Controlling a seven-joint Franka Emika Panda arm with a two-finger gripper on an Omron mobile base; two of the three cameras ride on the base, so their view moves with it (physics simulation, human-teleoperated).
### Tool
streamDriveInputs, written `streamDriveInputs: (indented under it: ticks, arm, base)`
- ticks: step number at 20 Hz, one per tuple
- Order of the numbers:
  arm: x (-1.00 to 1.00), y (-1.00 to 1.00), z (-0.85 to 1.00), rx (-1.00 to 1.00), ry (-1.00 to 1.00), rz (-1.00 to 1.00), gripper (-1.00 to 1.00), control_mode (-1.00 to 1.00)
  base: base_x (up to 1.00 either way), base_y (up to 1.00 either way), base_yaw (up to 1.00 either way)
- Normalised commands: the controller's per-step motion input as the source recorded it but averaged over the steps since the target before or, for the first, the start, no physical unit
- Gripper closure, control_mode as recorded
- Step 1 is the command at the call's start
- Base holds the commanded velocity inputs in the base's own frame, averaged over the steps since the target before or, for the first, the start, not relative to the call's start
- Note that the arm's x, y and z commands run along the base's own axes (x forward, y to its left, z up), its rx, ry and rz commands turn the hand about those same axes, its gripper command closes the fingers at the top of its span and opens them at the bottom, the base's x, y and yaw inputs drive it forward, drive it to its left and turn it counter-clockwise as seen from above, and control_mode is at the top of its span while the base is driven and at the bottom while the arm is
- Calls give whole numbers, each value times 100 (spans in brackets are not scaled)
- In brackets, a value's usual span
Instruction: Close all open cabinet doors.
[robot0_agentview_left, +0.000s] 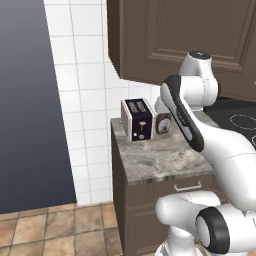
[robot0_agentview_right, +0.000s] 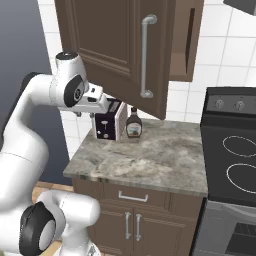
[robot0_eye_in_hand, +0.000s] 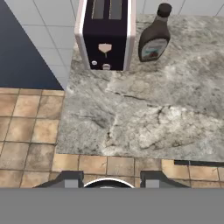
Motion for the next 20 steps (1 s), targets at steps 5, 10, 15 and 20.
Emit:
streamDriveInputs:
  ticks: [5,10,15,20]
  arm:
    - [-20,12,-5,-1,-4,0,-100,-100]
    - [-94,22,8,-15,-37,-4,-100,-100]
    - [-72,2,55,-18,-37,-3,-100,-100]
    - [-56,-15,79,-16,-28,-2,-100,-100]
  base:
    - [0,0,0]
    - [0,0,0]
    - [0,0,0]
    - [0,0,0]
